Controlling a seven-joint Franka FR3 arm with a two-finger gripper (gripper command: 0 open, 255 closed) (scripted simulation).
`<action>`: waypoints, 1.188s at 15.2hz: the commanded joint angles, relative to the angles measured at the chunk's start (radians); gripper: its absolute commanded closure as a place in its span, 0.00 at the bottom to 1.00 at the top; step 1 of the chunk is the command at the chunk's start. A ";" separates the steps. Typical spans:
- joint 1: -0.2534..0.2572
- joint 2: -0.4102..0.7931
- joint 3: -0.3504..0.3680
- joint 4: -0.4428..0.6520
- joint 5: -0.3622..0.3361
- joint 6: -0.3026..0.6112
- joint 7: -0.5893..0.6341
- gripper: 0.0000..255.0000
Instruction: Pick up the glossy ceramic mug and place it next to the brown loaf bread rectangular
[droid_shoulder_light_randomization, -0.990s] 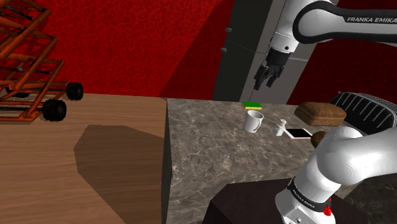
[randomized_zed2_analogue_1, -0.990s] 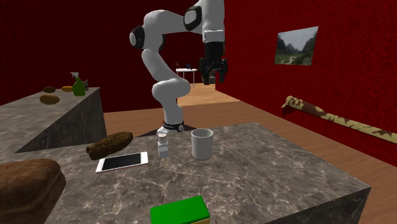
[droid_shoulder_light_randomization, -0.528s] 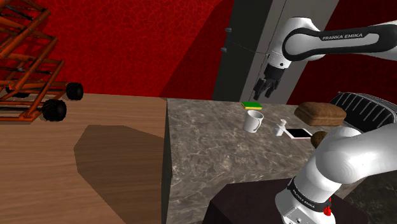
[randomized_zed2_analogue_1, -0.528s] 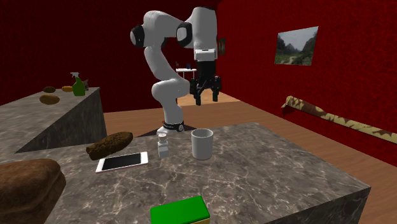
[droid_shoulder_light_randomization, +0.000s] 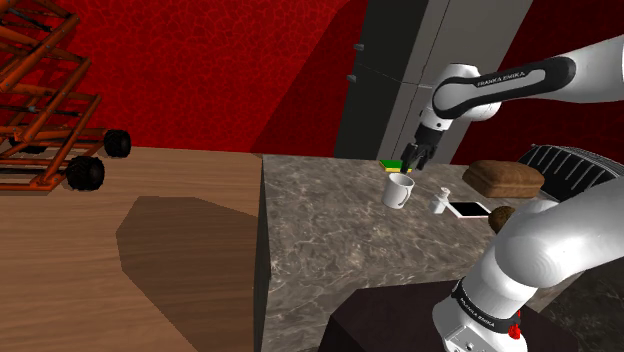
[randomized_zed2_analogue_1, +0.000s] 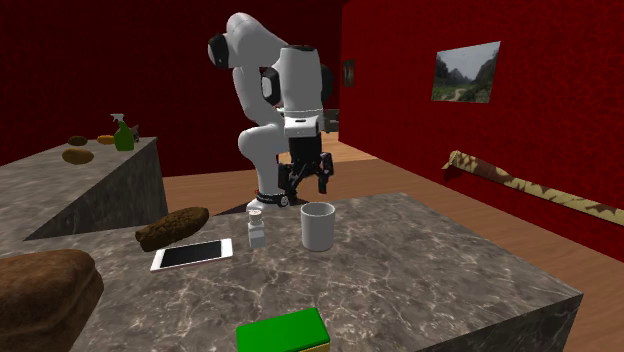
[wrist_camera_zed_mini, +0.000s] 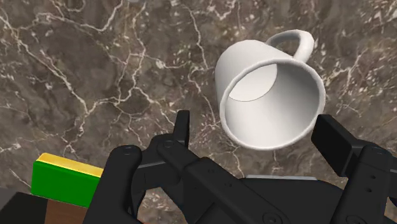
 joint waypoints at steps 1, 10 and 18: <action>0.006 0.073 -0.050 -0.002 0.012 0.064 -0.043 0.00; 0.020 0.145 -0.077 -0.057 0.025 0.189 -0.059 0.00; 0.020 0.145 -0.077 -0.057 0.025 0.189 -0.059 1.00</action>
